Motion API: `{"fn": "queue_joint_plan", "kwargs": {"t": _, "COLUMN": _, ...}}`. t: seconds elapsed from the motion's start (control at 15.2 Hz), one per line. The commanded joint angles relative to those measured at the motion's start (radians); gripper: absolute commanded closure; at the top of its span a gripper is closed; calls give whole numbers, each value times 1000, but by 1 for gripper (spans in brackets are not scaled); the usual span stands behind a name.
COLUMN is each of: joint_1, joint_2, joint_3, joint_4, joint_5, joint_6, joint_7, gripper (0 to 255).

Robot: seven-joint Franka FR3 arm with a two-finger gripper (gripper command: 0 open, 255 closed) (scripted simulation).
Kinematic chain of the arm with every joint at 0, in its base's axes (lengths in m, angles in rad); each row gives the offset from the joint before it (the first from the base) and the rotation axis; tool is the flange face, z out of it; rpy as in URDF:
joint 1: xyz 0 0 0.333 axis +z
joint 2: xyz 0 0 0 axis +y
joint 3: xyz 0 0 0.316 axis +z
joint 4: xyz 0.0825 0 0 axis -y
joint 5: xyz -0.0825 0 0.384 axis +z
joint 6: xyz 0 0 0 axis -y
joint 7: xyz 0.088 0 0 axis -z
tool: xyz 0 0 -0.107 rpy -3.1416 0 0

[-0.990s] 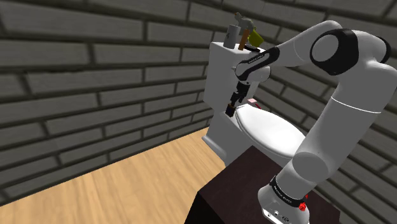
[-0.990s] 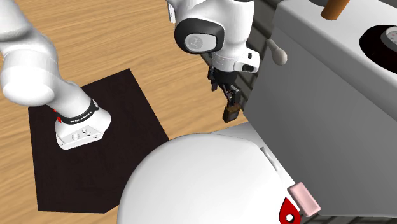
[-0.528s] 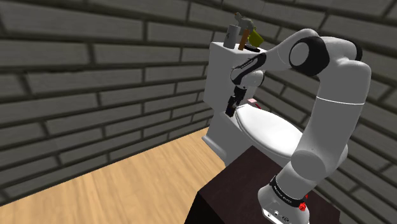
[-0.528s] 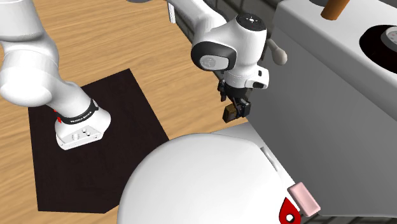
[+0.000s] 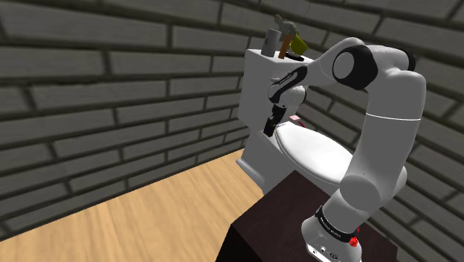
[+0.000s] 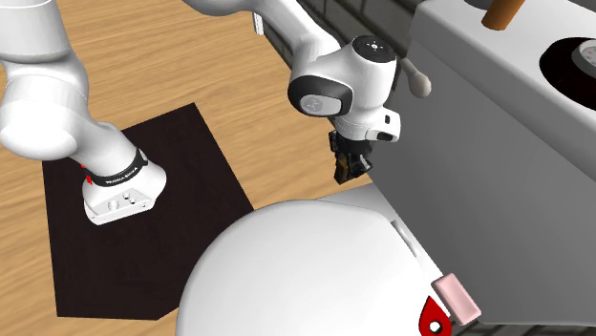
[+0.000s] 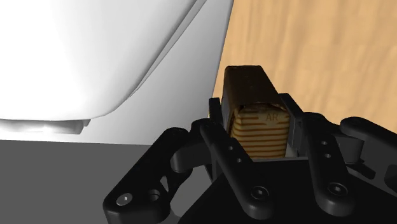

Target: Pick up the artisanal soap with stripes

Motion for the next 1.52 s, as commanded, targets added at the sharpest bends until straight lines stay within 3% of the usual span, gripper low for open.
{"fn": "queue_joint_plan", "kwargs": {"t": 0.0, "joint_1": 0, "joint_2": 1, "joint_3": 0, "joint_4": 0, "joint_5": 0, "joint_6": 1, "joint_7": 0, "gripper": 255}}
{"fn": "queue_joint_plan", "kwargs": {"t": 0.46, "joint_1": 0, "joint_2": 0, "joint_3": 0, "joint_4": -1, "joint_5": 0, "joint_6": 1, "joint_7": 0, "gripper": 255}}
{"fn": "queue_joint_plan", "kwargs": {"t": 1.45, "joint_1": 28, "joint_2": -137, "joint_3": -36, "joint_4": 38, "joint_5": -76, "joint_6": -166, "joint_7": 48, "gripper": 255}}
